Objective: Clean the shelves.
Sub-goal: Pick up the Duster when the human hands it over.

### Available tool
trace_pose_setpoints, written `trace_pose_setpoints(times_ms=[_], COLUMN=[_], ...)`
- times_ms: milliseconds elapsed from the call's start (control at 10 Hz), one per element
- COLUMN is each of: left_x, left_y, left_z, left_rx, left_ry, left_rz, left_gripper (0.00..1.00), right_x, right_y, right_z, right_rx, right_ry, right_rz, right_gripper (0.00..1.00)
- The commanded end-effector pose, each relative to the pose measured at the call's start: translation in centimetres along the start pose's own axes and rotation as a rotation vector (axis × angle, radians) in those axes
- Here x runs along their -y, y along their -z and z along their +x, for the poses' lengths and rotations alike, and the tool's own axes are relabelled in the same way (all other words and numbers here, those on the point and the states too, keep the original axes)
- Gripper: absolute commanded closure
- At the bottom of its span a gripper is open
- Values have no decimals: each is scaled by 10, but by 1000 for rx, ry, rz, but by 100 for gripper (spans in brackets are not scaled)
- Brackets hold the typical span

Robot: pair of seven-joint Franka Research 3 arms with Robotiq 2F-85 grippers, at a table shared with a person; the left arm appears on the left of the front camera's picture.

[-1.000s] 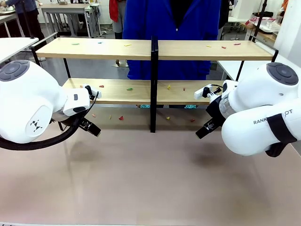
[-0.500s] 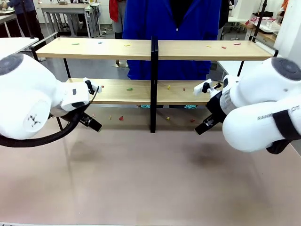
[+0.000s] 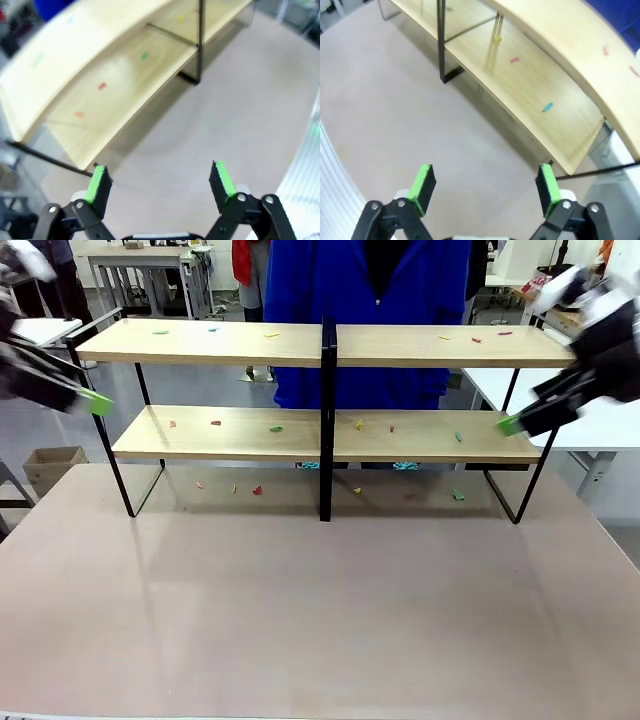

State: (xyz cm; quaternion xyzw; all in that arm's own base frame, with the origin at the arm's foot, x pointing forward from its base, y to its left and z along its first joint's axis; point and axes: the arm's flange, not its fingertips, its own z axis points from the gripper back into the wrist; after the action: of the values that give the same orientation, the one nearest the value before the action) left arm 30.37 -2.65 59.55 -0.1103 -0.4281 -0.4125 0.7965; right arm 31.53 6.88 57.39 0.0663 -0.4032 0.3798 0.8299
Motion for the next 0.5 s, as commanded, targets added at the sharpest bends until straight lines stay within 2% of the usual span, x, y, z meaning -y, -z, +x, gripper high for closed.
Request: trace_pose_setpoints(times_ms=[0, 200, 400], left_x=[43, 43, 43], left_y=[-43, -53, -51], left_z=[-91, -94, -88], left_rx=[149, 253, 283], left_ry=[36, -9, -64], left_rz=[-105, -91, -29], left_gripper=[0, 0, 0], right_x=[-25, -16, -12], right_y=[-48, -66, -70], right_z=[-74, -74, -74], right_rx=[67, 91, 109], right_ry=[-45, -43, -40], right_rz=[1, -21, -33], right_gripper=[0, 0, 0])
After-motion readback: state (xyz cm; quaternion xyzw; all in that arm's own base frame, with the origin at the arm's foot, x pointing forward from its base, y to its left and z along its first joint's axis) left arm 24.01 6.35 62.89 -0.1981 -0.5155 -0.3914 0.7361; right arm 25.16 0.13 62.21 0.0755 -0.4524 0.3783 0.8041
